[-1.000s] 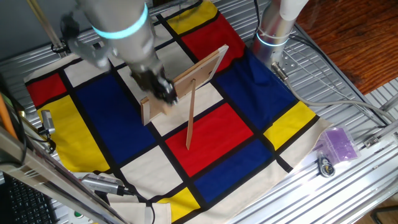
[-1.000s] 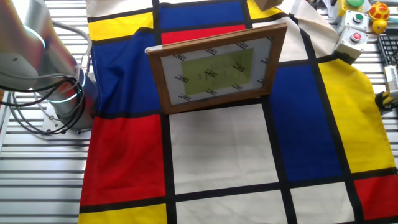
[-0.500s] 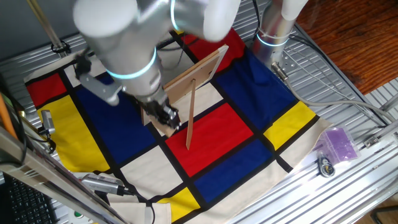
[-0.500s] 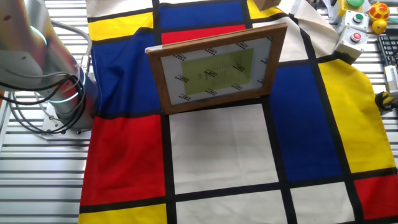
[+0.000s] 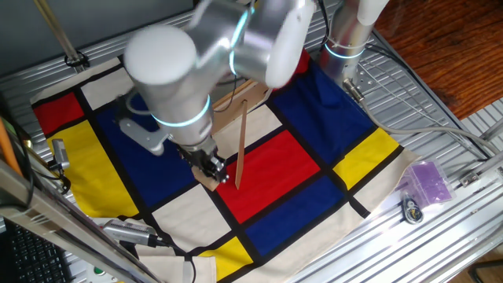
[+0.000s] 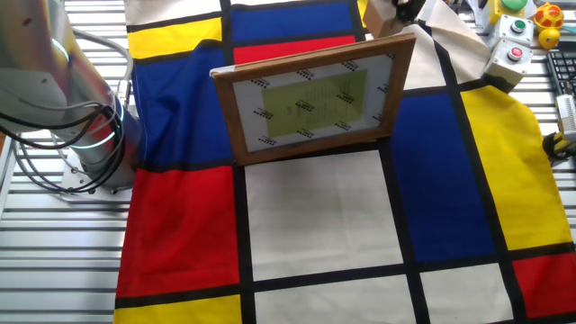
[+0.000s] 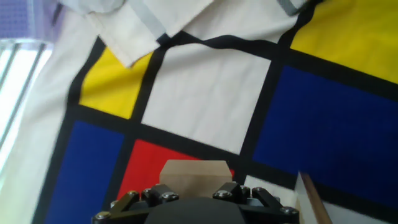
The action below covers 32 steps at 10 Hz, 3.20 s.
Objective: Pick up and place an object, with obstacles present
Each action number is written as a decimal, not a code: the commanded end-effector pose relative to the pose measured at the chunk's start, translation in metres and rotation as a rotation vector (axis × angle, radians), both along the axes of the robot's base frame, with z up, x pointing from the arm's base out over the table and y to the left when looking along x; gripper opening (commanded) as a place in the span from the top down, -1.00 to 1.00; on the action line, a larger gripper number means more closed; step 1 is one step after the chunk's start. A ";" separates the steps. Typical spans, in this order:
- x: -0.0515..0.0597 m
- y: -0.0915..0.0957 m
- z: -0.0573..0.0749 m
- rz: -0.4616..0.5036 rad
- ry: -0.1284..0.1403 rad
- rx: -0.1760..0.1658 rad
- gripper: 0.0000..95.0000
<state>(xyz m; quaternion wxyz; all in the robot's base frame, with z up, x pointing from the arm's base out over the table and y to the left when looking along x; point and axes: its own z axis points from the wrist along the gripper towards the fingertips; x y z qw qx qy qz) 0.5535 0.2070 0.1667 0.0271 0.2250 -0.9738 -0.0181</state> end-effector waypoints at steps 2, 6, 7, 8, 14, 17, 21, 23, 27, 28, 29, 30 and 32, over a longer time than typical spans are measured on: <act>0.003 -0.003 -0.028 0.021 0.005 -0.005 1.00; -0.001 -0.007 -0.061 0.037 -0.006 -0.004 1.00; -0.002 -0.007 -0.067 0.041 -0.013 -0.002 1.00; -0.003 -0.008 -0.070 0.047 -0.009 -0.004 1.00; -0.005 -0.009 -0.078 0.059 0.002 -0.008 1.00; -0.005 -0.009 -0.078 0.064 0.003 -0.009 1.00; -0.004 -0.008 -0.076 0.061 0.002 -0.006 1.00; -0.004 -0.008 -0.076 0.068 0.032 -0.003 1.00; -0.004 -0.008 -0.076 0.080 0.072 -0.013 1.00; -0.004 -0.008 -0.076 0.073 0.059 -0.013 1.00; -0.004 -0.008 -0.076 0.068 0.030 -0.011 1.00; -0.004 -0.008 -0.076 0.067 0.022 -0.010 1.00; -0.003 -0.010 -0.090 0.070 0.009 -0.011 1.00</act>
